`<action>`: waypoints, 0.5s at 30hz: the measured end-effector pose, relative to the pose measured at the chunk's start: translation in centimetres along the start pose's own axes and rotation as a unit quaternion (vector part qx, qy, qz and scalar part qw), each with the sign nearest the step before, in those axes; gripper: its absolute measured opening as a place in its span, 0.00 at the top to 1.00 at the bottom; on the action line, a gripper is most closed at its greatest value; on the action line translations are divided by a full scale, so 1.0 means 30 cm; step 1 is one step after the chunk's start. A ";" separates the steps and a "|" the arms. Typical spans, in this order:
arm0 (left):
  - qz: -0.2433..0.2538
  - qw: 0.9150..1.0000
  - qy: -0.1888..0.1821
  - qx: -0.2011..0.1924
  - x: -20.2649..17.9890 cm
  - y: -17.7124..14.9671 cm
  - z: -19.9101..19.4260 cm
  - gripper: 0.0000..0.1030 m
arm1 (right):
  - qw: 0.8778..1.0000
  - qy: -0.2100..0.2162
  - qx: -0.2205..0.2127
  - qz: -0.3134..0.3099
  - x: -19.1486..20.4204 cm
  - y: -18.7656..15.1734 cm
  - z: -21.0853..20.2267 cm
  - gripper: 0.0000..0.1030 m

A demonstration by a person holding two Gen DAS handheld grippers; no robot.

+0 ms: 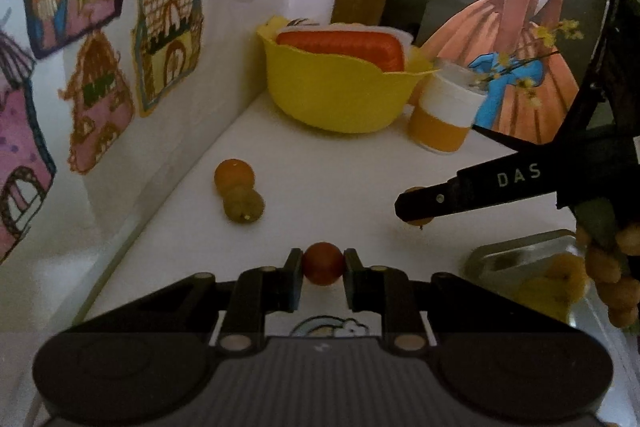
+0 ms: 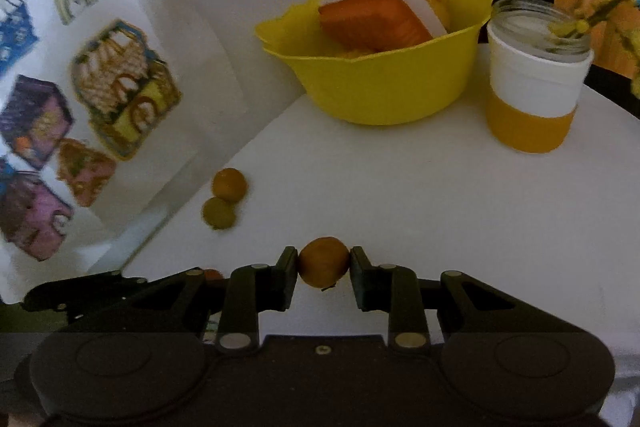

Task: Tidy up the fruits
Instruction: 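Grasp a small red fruit with the left tool while the right tool grasps a small orange fruit, then carry both small fruits onto the metal tray while both tools open to release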

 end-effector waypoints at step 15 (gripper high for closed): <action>0.041 0.997 -0.061 -0.027 -0.296 0.020 -0.208 0.78 | 0.996 -0.005 -0.070 -0.047 -0.018 -0.115 -0.436 0.71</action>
Point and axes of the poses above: each gripper's, at about its wrist camera, not at the fingertips, and z roughly the way its jaws point, x to its left, y to its top, the point moved 9 cm from there along z, roughly the way its jaws point
